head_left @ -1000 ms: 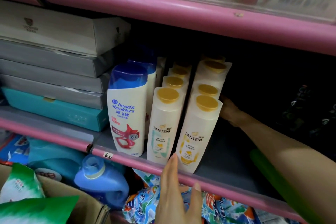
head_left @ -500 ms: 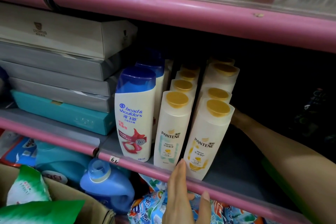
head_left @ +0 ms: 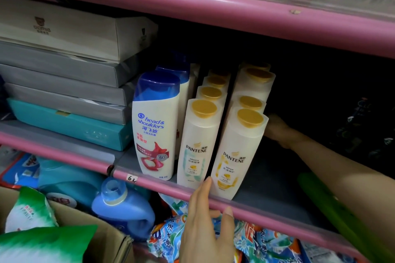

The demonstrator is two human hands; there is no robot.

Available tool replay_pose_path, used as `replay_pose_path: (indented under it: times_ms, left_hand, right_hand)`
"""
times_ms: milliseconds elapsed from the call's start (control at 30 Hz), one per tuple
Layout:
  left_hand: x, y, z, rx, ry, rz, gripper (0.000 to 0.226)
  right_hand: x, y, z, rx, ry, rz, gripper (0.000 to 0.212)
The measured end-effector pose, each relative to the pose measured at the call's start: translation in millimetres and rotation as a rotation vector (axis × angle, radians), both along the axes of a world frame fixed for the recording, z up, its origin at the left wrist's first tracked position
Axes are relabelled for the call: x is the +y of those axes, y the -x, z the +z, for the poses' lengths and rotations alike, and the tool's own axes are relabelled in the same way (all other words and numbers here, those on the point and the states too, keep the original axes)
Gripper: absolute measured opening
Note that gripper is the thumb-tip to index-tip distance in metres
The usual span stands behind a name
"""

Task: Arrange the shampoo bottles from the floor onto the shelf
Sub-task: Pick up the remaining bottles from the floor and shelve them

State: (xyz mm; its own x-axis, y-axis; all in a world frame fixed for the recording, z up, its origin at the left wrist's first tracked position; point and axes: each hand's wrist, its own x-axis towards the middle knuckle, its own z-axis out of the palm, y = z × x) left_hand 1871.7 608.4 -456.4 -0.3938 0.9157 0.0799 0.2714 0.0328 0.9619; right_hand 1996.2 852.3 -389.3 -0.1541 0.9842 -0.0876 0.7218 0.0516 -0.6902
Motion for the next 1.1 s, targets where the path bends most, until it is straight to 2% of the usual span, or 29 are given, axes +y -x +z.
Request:
replay_pose_path:
  times_ms: [33, 167, 300, 433, 500, 600, 700, 800, 933, 1100]
  left_hand:
    - [0.6, 2.1, -4.1, -0.009, -0.003, -0.01, 0.06]
    - [-1.1, 5.4, -1.8, 0.001, 0.006, -0.042, 0.051]
    - [-4.5, 5.3, 2.1, 0.036, -0.009, -0.054, 0.05]
    - [-3.5, 6.2, 2.5, 0.066, -0.018, -0.056, 0.048]
    - [-2.9, 6.8, 1.8, 0.053, -0.021, -0.068, 0.049]
    - [-4.0, 8.4, 0.9, 0.047, 0.011, -0.091, 0.056]
    - [-4.5, 7.4, -1.5, 0.019, 0.057, -0.137, 0.063]
    - [-2.7, 7.3, -4.3, -0.008, 0.068, -0.157, 0.065]
    - [0.5, 11.7, -5.3, -0.012, 0.065, -0.16, 0.065]
    - [0.0, 14.4, -4.8, -0.018, 0.074, -0.155, 0.065]
  right_hand:
    - [-5.6, -6.2, 2.0, -0.066, -0.014, 0.002, 0.029]
    - [-38.5, -44.4, 10.4, -0.31, 0.002, 0.008, 0.059]
    - [-90.2, -80.4, 12.2, -0.591, -0.022, 0.001, 0.071]
    - [-141.9, -98.7, 13.2, -0.723, 0.019, 0.016, 0.074]
    - [-160.0, -100.6, 12.0, -0.741, -0.068, 0.019, 0.07]
    - [-172.0, -81.8, 9.3, -0.5, -0.265, 0.085, 0.055]
    - [-176.1, -39.3, -0.9, -0.162, -0.121, 0.176, 0.054]
    - [-177.3, -5.5, -18.4, 0.028, -0.084, 0.185, 0.055]
    - [-178.3, 13.8, -35.3, 0.18, -0.113, 0.139, 0.045]
    - [-173.5, 19.5, -42.8, 0.214, -0.15, 0.111, 0.037]
